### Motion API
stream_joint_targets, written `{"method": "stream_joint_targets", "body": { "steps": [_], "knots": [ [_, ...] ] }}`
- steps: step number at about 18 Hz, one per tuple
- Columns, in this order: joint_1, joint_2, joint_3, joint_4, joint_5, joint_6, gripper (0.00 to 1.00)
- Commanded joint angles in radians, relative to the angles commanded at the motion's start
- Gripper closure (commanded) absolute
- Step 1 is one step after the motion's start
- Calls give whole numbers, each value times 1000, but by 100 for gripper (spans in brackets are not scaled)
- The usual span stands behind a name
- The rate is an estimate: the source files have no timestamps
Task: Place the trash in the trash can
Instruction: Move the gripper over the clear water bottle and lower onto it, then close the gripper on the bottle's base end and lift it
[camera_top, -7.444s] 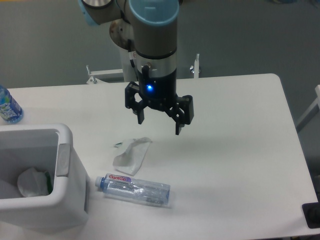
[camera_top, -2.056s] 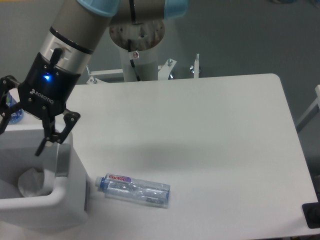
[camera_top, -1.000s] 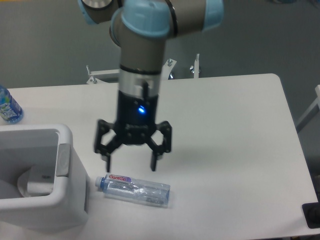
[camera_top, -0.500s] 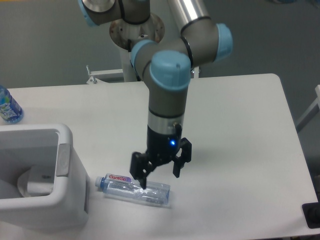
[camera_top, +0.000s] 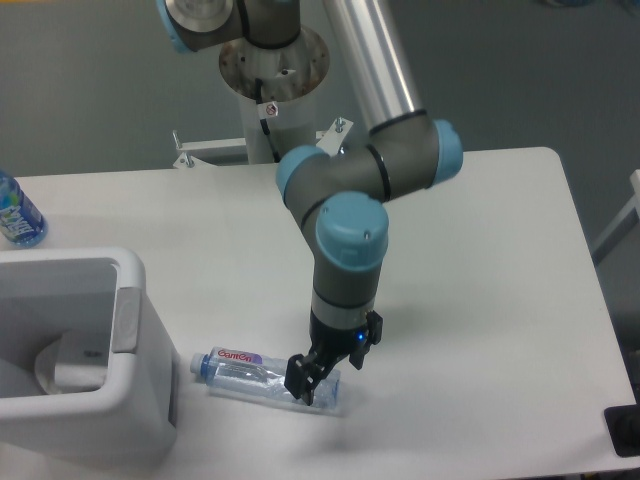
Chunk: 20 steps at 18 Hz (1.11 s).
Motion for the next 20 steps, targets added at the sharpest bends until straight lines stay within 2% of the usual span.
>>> {"method": "stream_joint_targets", "body": {
  "steps": [8,20],
  "knots": [
    [-6,-44,6,-2,-6,-68,0],
    [-26,-106,35,-2,-3,-81,1]
  ]
}}
